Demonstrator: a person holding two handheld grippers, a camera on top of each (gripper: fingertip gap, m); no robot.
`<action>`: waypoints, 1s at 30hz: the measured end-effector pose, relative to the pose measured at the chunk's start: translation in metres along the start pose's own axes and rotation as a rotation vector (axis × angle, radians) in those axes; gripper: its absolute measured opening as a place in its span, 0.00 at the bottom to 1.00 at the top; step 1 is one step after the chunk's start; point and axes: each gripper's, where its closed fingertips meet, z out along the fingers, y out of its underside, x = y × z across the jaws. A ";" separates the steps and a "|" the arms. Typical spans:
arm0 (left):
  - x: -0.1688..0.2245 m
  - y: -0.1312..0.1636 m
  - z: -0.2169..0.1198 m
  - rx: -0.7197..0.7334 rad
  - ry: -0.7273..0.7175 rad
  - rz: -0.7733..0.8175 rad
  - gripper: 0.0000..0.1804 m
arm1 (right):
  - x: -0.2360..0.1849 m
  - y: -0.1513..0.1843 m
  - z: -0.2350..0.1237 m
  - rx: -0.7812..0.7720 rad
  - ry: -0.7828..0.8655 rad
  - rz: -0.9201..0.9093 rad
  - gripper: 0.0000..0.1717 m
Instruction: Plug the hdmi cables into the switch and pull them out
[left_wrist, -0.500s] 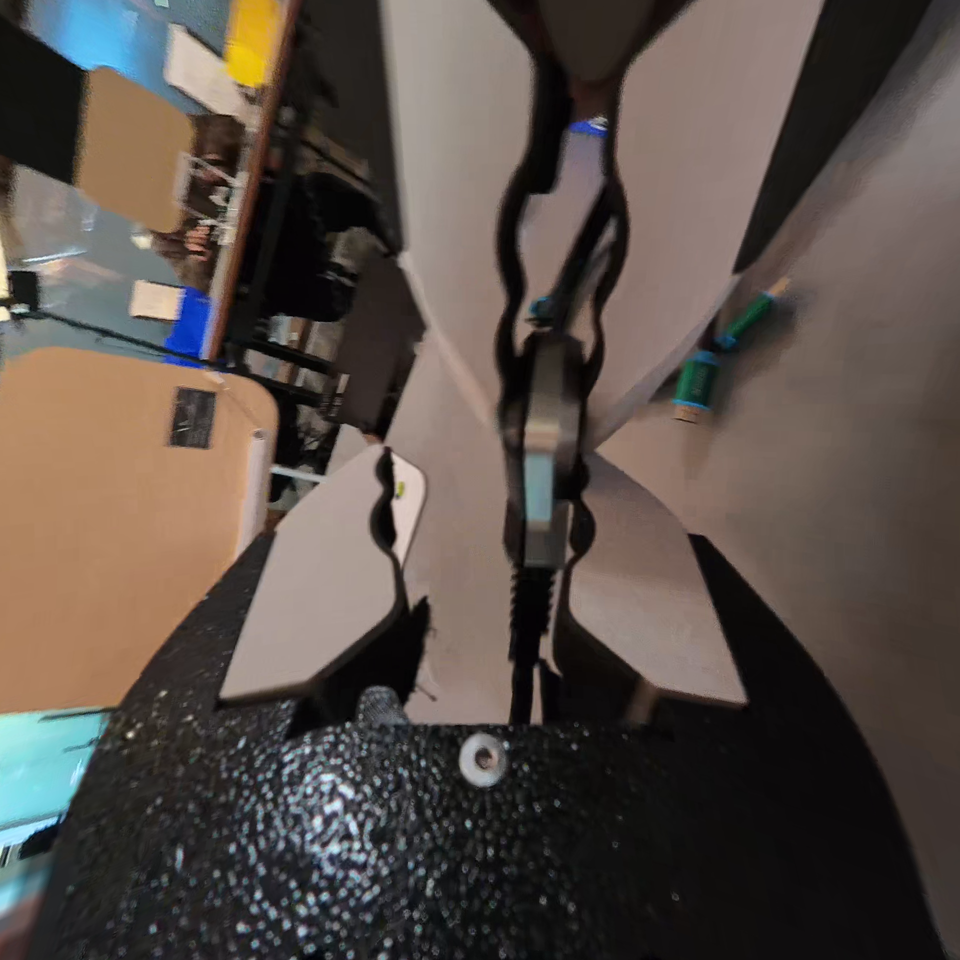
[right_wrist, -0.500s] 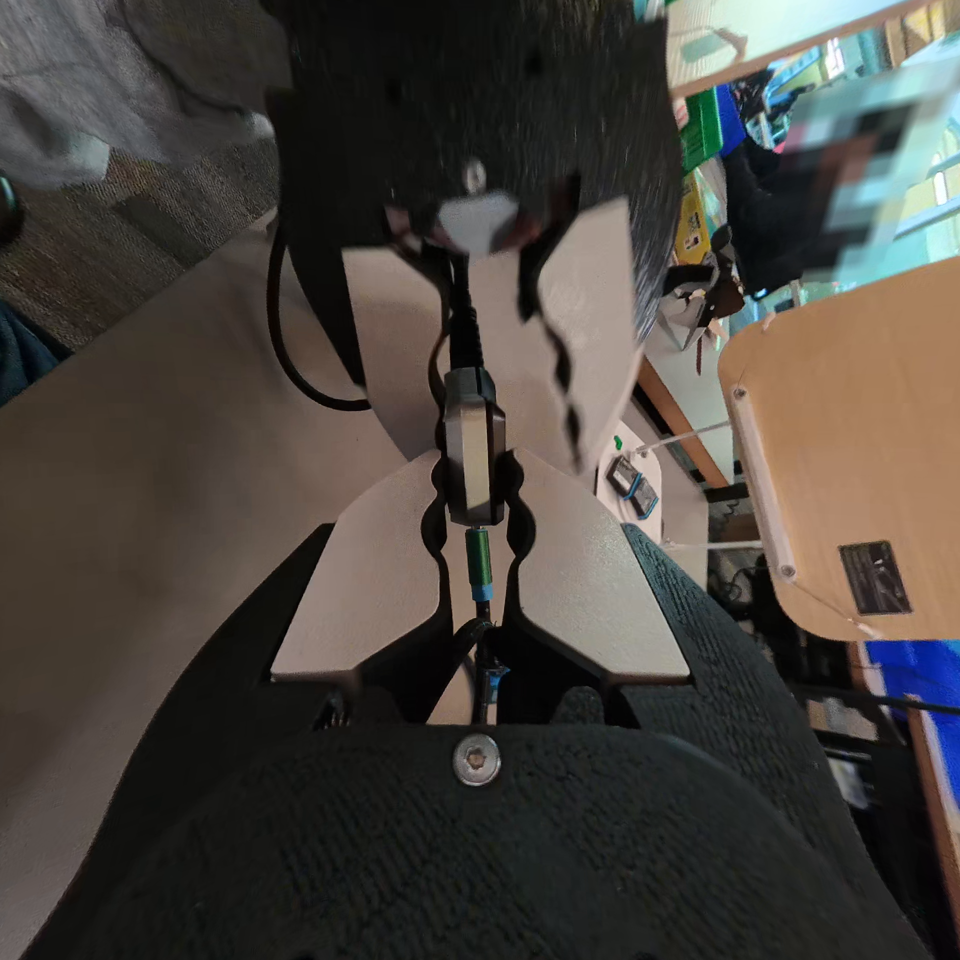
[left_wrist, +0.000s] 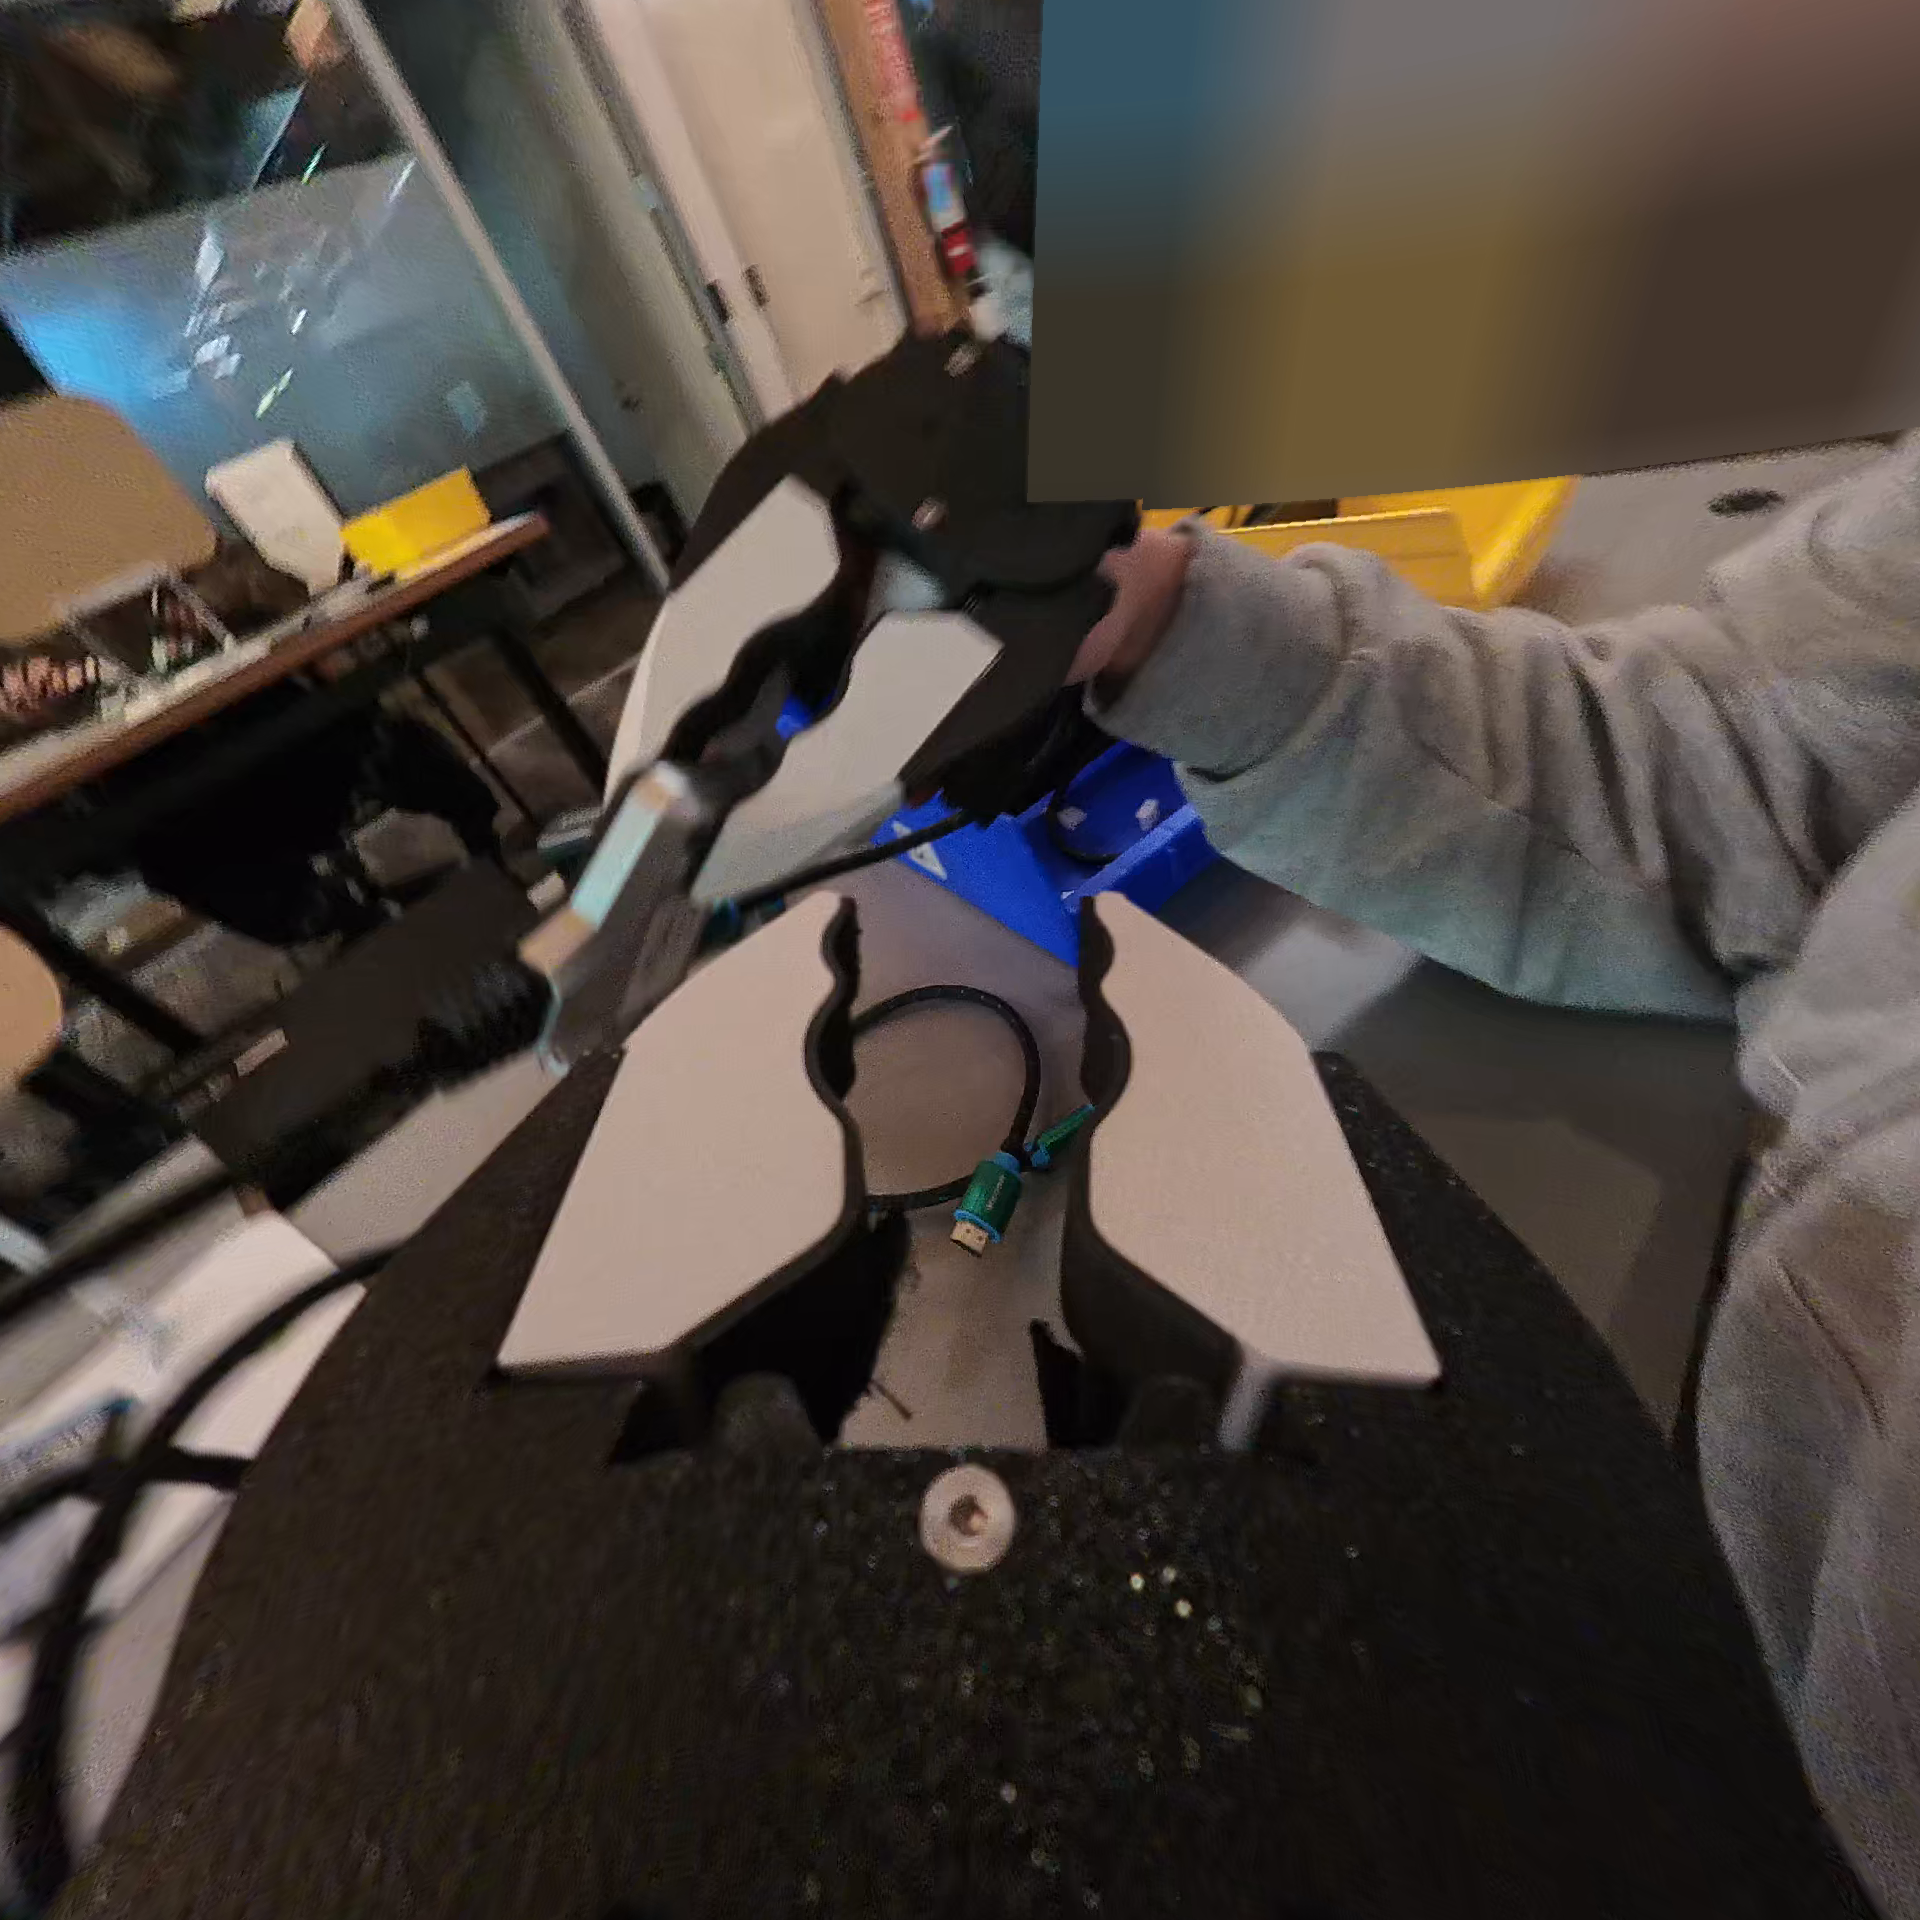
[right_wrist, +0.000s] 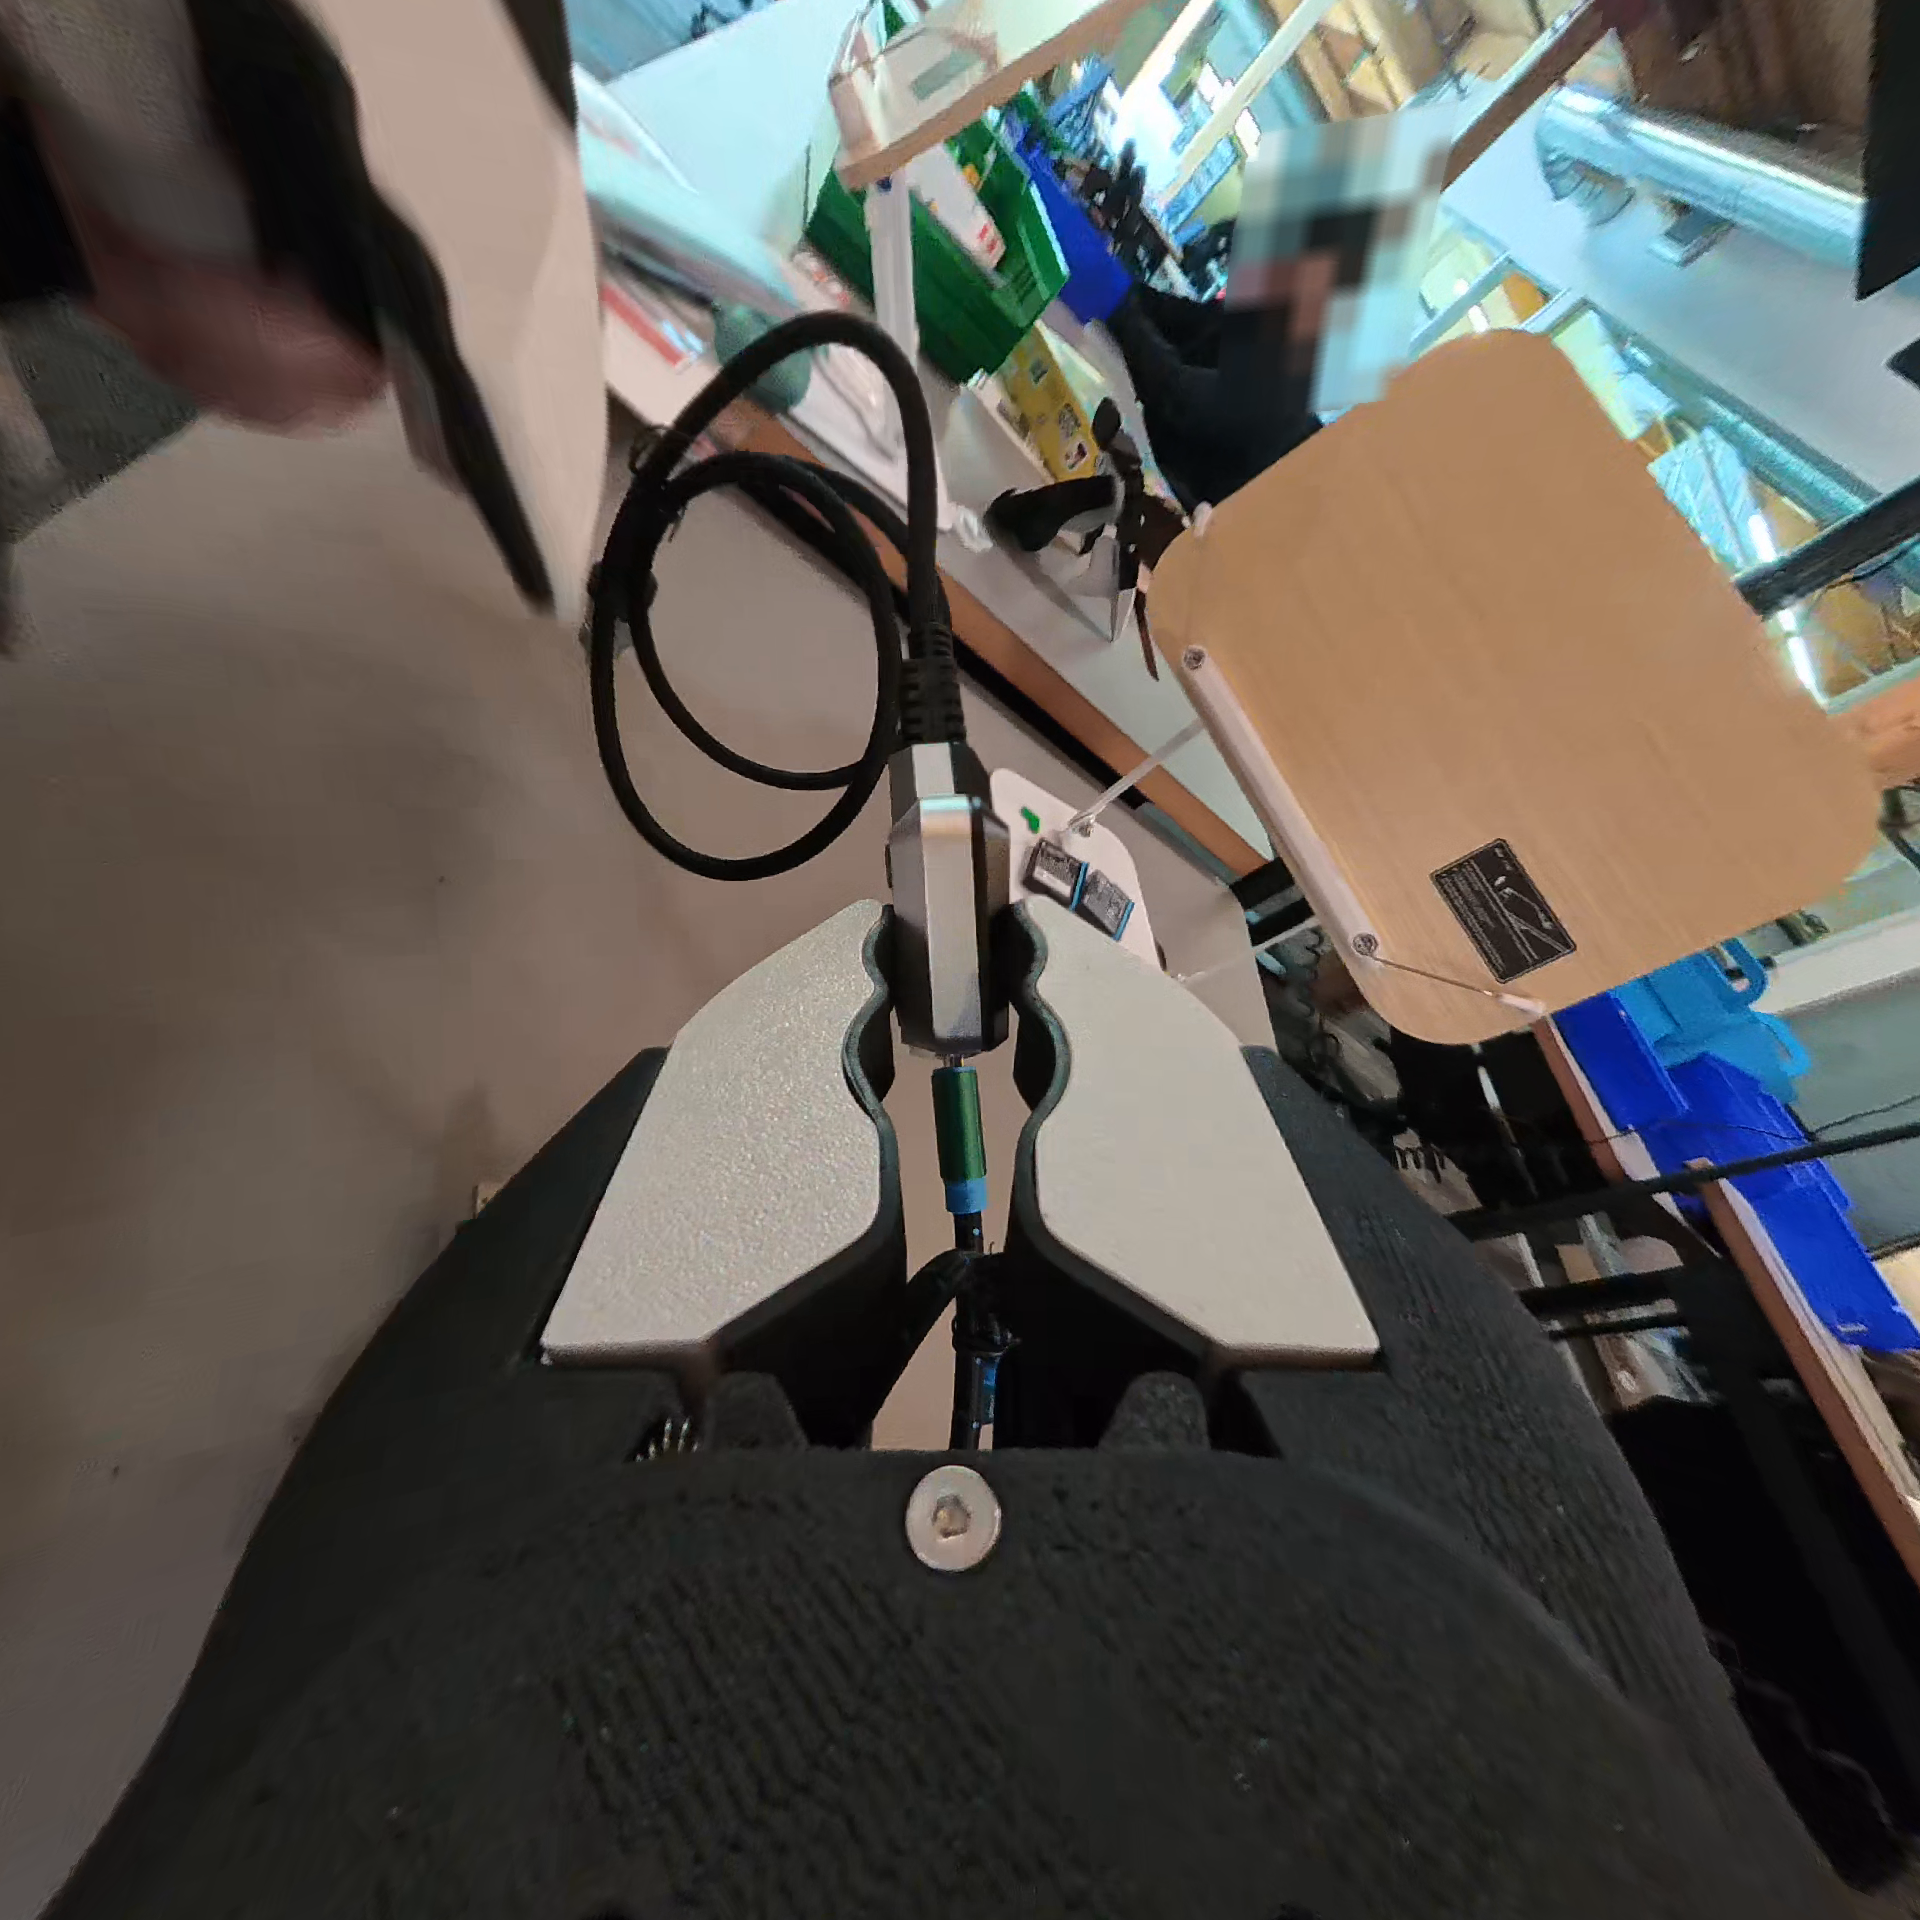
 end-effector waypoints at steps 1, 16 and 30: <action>-0.009 0.008 0.007 -0.009 -0.062 -0.083 0.19 | 0.002 -0.002 -0.003 0.020 0.001 0.013 0.11; -0.024 0.027 0.037 0.041 -0.141 -0.023 0.49 | -0.033 -0.019 -0.036 0.155 -0.299 0.089 0.11; -0.016 0.033 0.030 -0.005 -0.082 0.039 0.14 | -0.052 -0.025 -0.042 0.189 -0.425 0.087 0.11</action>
